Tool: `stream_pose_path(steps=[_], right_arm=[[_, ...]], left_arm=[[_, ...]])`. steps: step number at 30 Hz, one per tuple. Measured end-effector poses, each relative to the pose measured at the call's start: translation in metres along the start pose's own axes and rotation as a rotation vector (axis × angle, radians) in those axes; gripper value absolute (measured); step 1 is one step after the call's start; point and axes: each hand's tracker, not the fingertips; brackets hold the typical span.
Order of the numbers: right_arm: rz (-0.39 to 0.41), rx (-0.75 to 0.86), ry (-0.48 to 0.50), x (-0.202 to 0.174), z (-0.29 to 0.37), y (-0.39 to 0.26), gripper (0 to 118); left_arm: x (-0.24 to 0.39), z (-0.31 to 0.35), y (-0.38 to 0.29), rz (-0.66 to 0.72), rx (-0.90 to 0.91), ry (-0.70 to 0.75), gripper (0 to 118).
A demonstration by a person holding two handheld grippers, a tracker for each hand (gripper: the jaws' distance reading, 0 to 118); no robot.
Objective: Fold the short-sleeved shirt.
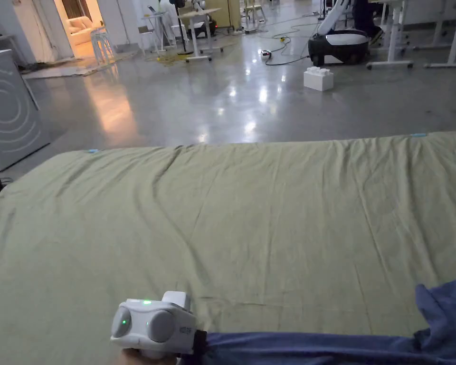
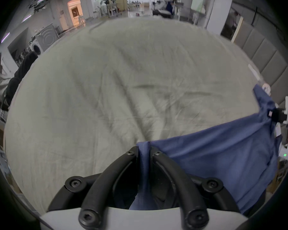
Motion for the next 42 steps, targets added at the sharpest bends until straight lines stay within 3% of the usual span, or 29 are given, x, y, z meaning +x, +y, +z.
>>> stream_pose_path(steps=[4,7,9,13,17,18,19,20,21,22,23,27,29,31,35,40,42], right_arm=[[-0.08,0.137,0.074,0.02,0.062,-0.019,3],[-0.092,0.207,0.08,0.026,0.123,-0.052,3],[-0.141,0.243,0.097,0.031,0.154,-0.085,3],[-0.142,0.251,0.094,0.028,0.193,-0.152,3],[-0.087,0.193,0.069,0.019,0.184,-0.198,4],[-0.101,0.188,0.076,0.018,0.177,-0.205,16],[-0.105,0.162,0.083,0.018,0.17,-0.209,38],[-0.102,0.159,0.073,0.016,0.163,-0.211,60],[-0.101,0.164,0.063,0.015,0.158,-0.212,76],[-0.094,0.167,0.054,0.013,0.155,-0.214,76],[-0.092,0.172,0.047,0.012,0.15,-0.214,76],[-0.079,0.172,0.005,0.019,0.143,-0.216,76],[-0.132,0.163,0.007,0.029,0.153,-0.215,76],[-0.166,0.232,-0.011,0.042,0.179,-0.22,76],[-0.168,0.428,-0.097,0.06,0.237,-0.216,76],[-0.242,0.63,0.068,0.028,0.305,-0.208,76],[-0.201,0.673,0.115,0.006,0.317,-0.204,76]], left_arm=[[-0.022,0.066,-0.017,0.089,0.144,-0.151,10],[-0.038,0.111,-0.049,0.09,0.206,-0.198,10],[-0.048,0.136,-0.079,0.071,0.195,-0.221,10],[-0.056,0.163,-0.143,0.02,0.203,-0.279,10],[-0.051,0.151,-0.189,0.039,0.187,-0.255,11],[-0.052,0.142,-0.196,0.054,0.162,-0.239,17],[-0.054,0.133,-0.2,0.054,0.148,-0.242,29],[-0.054,0.125,-0.203,0.051,0.141,-0.235,45],[-0.053,0.12,-0.206,0.051,0.138,-0.225,74],[-0.053,0.116,-0.207,0.061,0.161,-0.221,87],[-0.054,0.111,-0.207,0.079,0.168,-0.222,92],[-0.057,0.117,-0.206,0.154,0.2,-0.172,91],[-0.063,0.137,-0.209,0.16,0.251,-0.197,91],[-0.067,0.17,-0.213,0.067,0.338,-0.196,91],[-0.056,0.249,-0.214,-0.092,0.484,-0.058,91],[-0.013,0.333,-0.219,-0.155,0.737,0.005,91],[0.011,0.354,-0.224,-0.2,0.849,0.025,89]])
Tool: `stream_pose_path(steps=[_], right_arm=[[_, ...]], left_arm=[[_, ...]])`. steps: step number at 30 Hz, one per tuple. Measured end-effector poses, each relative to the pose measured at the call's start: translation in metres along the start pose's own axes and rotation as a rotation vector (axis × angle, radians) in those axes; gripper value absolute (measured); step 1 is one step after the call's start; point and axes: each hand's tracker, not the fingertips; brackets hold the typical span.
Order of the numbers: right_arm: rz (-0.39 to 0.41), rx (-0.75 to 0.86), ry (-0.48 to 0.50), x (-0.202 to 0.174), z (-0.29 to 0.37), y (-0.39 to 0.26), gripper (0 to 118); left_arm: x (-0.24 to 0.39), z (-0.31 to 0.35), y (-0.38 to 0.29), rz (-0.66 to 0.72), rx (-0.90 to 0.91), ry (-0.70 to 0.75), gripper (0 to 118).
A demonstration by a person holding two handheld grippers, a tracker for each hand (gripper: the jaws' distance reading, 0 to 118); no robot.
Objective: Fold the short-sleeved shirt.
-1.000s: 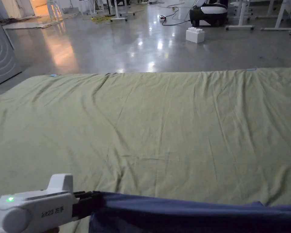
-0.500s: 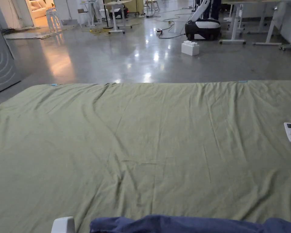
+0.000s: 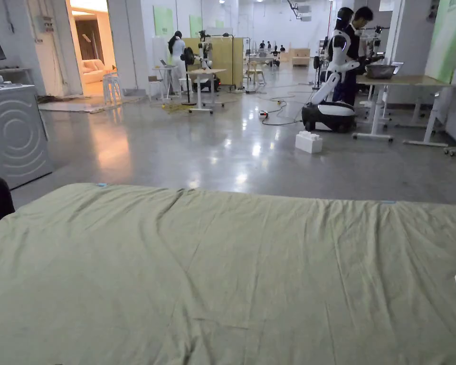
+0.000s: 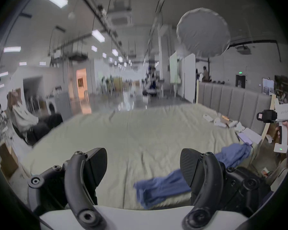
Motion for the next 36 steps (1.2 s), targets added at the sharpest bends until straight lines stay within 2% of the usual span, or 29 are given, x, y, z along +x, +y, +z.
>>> stream_pose_path(steps=[3,5,6,8,9,10,12,14,16,18,20,21,22,23,25,27,29,30,31,32,33,34,35,36], right_arm=[[0.106,0.064,0.037,-0.035,0.007,0.007,72],[0.136,0.094,0.086,-0.064,0.012,0.014,63],[0.134,0.081,0.105,-0.071,0.013,0.015,52],[0.149,0.105,0.132,-0.083,0.018,0.014,31],[0.153,0.109,0.145,-0.086,0.021,0.014,18],[0.164,0.117,0.157,-0.089,0.024,0.014,13],[0.2,0.13,0.16,-0.096,0.03,0.014,6],[0.257,0.146,0.158,-0.101,0.032,0.013,0],[0.268,0.114,0.152,-0.103,0.03,0.01,0],[0.254,0.091,0.142,-0.103,0.031,0.004,0],[0.284,0.129,0.155,-0.103,0.032,0.007,0],[0.213,0.047,0.144,-0.102,0.03,0.002,0],[0.282,0.139,0.128,-0.103,0.032,0.007,0],[0.29,0.136,0.135,-0.102,0.031,0.008,0],[0.234,0.089,0.13,-0.097,0.029,0.008,0],[0.214,0.099,0.139,-0.093,0.028,0.008,0],[0.195,0.089,0.143,-0.089,0.028,0.008,0],[0.189,0.081,0.145,-0.087,0.028,0.006,0],[0.187,0.07,0.147,-0.086,0.027,0.004,0],[0.188,0.06,0.148,-0.085,0.027,0.001,0],[0.189,0.049,0.148,-0.084,0.027,-0.001,0],[0.189,0.036,0.148,-0.082,0.027,-0.004,0],[0.187,0.021,0.151,-0.08,0.027,-0.006,0],[0.183,0.009,0.151,-0.079,0.027,-0.01,0]], left_arm=[[0.028,0.012,0.017,-0.007,0.08,0.017,80],[0.04,0.014,0.025,0.021,0.1,0.02,64],[0.046,0.015,0.03,0.039,0.116,0.005,46],[0.054,0.018,0.038,0.045,0.115,-0.001,19],[0.057,0.018,0.039,0.025,0.122,0.007,9],[0.061,0.02,0.041,-0.023,0.135,0.027,5],[0.068,0.022,0.045,-0.081,0.121,0.026,4],[0.069,0.023,0.043,-0.066,0.107,-0.01,1],[0.067,0.022,0.04,-0.024,0.085,-0.082,0],[0.07,0.022,0.032,0.0,0.098,-0.074,0],[0.07,0.017,0.029,0.016,0.086,-0.058,0],[0.069,0.016,0.031,0.023,0.073,-0.065,0],[0.068,0.015,0.029,0.03,0.071,-0.064,0],[0.065,0.014,0.029,0.037,0.073,-0.058,0],[0.059,0.013,0.03,0.046,0.065,-0.064,0],[0.051,0.009,0.026,0.066,0.063,-0.06,0],[0.037,0.004,0.022,0.147,0.054,-0.082,0],[0.027,-0.001,0.017,0.233,0.046,-0.118,3],[0.016,-0.006,0.012,0.314,0.035,-0.153,13],[0.008,-0.012,0.006,0.41,0.022,-0.182,32],[-0.007,-0.021,-0.001,0.475,0.002,-0.192,67],[-0.017,-0.031,-0.009,0.528,-0.031,-0.203,91],[-0.028,-0.043,-0.02,0.574,-0.076,-0.211,102],[-0.04,-0.056,-0.033,0.611,-0.113,-0.229,102]])
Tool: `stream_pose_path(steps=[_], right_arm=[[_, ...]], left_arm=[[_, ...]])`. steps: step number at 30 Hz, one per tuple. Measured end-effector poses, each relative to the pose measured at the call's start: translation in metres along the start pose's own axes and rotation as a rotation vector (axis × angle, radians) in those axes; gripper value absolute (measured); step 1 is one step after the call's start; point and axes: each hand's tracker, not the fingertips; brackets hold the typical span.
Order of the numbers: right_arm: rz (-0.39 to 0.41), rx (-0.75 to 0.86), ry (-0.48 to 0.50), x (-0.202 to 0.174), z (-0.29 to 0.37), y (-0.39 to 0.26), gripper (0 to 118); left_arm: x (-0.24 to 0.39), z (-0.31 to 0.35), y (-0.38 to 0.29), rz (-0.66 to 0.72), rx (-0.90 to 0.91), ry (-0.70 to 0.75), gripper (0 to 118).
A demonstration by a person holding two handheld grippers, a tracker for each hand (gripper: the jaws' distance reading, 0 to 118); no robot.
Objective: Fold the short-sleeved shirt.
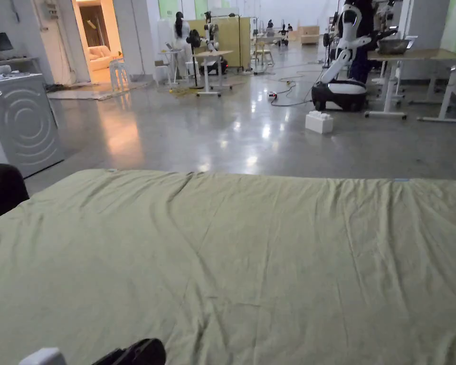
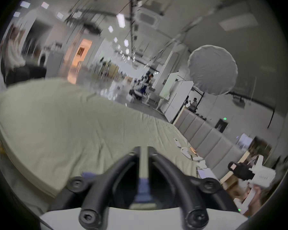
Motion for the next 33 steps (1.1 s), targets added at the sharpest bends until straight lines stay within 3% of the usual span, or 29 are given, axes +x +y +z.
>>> stream_pose_path(steps=[2,7,12,16,17,19,20,24,25,29,33], right_arm=[[-0.019,-0.03,0.006,0.003,-0.001,-0.007,0],[-0.047,-0.102,-0.003,0.008,0.001,-0.022,0],[-0.126,-0.157,-0.032,0.012,-0.002,-0.03,0],[-0.127,-0.173,-0.057,0.009,-0.003,-0.03,0],[-0.129,-0.177,-0.057,0.008,-0.003,-0.029,0],[-0.132,-0.185,-0.053,0.007,-0.004,-0.029,0],[-0.132,-0.19,-0.051,0.005,-0.006,-0.029,0],[-0.117,-0.203,-0.047,-0.003,-0.011,-0.028,0],[-0.115,-0.203,-0.045,-0.004,-0.012,-0.028,0],[-0.126,-0.207,-0.036,-0.005,-0.012,-0.029,0],[-0.139,-0.219,-0.039,-0.003,-0.012,-0.031,0]], left_arm=[[-0.034,-0.021,-0.008,0.112,-0.086,-0.045,102],[-0.113,-0.067,-0.043,0.347,-0.213,0.032,102],[-0.158,-0.109,-0.088,0.504,-0.328,0.081,97],[-0.195,-0.131,-0.109,0.663,-0.332,0.063,74],[-0.153,-0.121,-0.103,0.686,-0.314,0.025,67],[-0.142,-0.128,-0.108,0.74,-0.306,-0.024,24],[-0.139,-0.133,-0.113,0.764,-0.321,-0.024,13],[-0.128,-0.143,-0.119,0.868,-0.357,-0.035,11],[-0.142,-0.132,-0.11,0.801,-0.377,0.038,11],[-0.149,-0.127,-0.093,0.739,-0.318,0.026,10],[-0.163,-0.119,-0.066,0.773,-0.206,0.026,10]])
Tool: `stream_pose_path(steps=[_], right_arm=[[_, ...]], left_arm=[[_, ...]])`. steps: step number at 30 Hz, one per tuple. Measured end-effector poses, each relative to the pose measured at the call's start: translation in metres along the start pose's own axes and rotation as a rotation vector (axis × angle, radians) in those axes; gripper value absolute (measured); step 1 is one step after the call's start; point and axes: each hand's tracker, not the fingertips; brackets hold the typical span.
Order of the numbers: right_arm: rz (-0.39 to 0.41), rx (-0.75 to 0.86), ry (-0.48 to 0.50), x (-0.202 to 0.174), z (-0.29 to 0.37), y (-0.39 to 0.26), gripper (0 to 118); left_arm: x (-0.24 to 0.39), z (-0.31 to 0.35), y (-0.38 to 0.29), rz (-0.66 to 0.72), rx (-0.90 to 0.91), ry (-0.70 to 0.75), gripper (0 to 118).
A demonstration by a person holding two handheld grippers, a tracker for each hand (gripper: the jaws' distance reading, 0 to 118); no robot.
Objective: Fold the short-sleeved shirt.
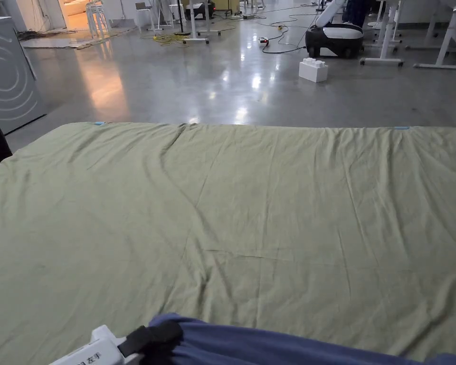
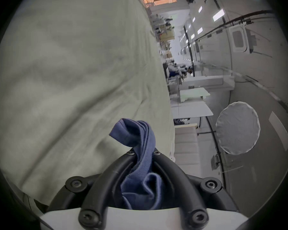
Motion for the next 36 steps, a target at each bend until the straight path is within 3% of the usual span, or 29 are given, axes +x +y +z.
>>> stream_pose_path(steps=[6,10,15,16,17,21,23,25,27,31,34,35,36], right_arm=[[-0.03,-0.007,0.003,0.008,0.002,-0.009,0],[-0.036,-0.021,0.003,0.014,0.002,-0.016,0],[-0.141,-0.005,0.057,0.021,0.005,-0.019,0],[-0.144,0.003,0.055,0.021,0.006,-0.018,0],[-0.145,0.011,0.05,0.021,0.008,-0.018,0],[-0.14,0.029,0.026,0.021,0.017,-0.016,0],[-0.146,0.033,0.02,0.025,0.023,-0.018,0],[-0.161,0.038,0.005,0.029,0.03,-0.02,0],[-0.183,0.045,-0.006,0.034,0.034,-0.022,0],[-0.241,0.021,-0.031,0.048,0.028,-0.031,0],[-0.243,0.03,-0.014,0.051,0.029,-0.036,0],[-0.241,0.035,-0.003,0.052,0.029,-0.038,0],[-0.24,0.032,0.01,0.052,0.028,-0.038,0]], left_arm=[[0.018,0.035,0.048,-0.121,0.184,0.036,10],[0.044,0.048,0.051,-0.289,0.14,0.116,10],[0.11,0.017,-0.038,-0.586,-0.013,0.128,10],[0.097,0.004,-0.035,-0.626,-0.049,0.115,10],[0.103,-0.01,-0.056,-0.611,-0.093,0.052,10],[0.115,-0.068,-0.129,-0.701,-0.239,0.102,11],[0.111,-0.093,-0.149,-0.722,-0.258,0.123,26],[0.104,-0.112,-0.17,-0.721,-0.294,0.148,74],[0.096,-0.125,-0.179,-0.746,-0.305,0.22,108],[0.097,-0.115,-0.172,-0.658,-0.275,0.006,103],[0.108,-0.083,-0.151,-0.611,-0.196,-0.015,95],[0.108,-0.074,-0.142,-0.605,-0.165,0.002,84],[0.11,-0.062,-0.138,-0.582,-0.125,0.008,45]])
